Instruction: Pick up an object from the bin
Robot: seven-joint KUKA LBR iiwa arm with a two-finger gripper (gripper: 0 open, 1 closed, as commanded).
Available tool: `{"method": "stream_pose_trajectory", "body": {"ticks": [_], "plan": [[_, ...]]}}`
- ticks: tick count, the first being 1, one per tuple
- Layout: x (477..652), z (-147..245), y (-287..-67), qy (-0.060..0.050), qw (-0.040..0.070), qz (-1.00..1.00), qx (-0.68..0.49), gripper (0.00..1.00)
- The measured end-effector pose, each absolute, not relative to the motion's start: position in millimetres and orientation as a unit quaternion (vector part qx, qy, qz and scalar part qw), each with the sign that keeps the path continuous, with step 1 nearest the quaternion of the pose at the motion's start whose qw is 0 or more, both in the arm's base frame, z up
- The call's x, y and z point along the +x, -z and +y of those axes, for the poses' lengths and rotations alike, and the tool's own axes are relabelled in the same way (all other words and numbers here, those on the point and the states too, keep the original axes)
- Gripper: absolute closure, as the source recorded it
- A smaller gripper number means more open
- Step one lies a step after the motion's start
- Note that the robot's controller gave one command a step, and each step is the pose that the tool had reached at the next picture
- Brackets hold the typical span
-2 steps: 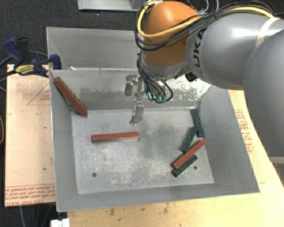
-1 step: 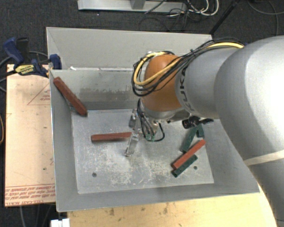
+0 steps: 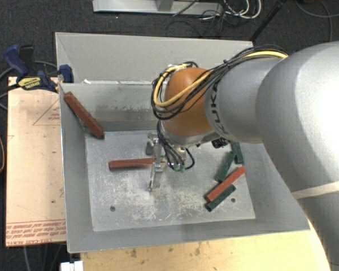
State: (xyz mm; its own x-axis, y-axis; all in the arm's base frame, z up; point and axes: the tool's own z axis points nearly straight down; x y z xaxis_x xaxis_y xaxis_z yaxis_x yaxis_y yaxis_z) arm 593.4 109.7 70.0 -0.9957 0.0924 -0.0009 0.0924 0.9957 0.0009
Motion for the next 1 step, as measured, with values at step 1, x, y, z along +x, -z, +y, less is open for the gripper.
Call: {"method": "stream_pose_trajectory", "body": {"ticks": [1], "plan": [[593.9,109.6,-70.9,-0.001,0.001,0.999,0.047,1.00]]}}
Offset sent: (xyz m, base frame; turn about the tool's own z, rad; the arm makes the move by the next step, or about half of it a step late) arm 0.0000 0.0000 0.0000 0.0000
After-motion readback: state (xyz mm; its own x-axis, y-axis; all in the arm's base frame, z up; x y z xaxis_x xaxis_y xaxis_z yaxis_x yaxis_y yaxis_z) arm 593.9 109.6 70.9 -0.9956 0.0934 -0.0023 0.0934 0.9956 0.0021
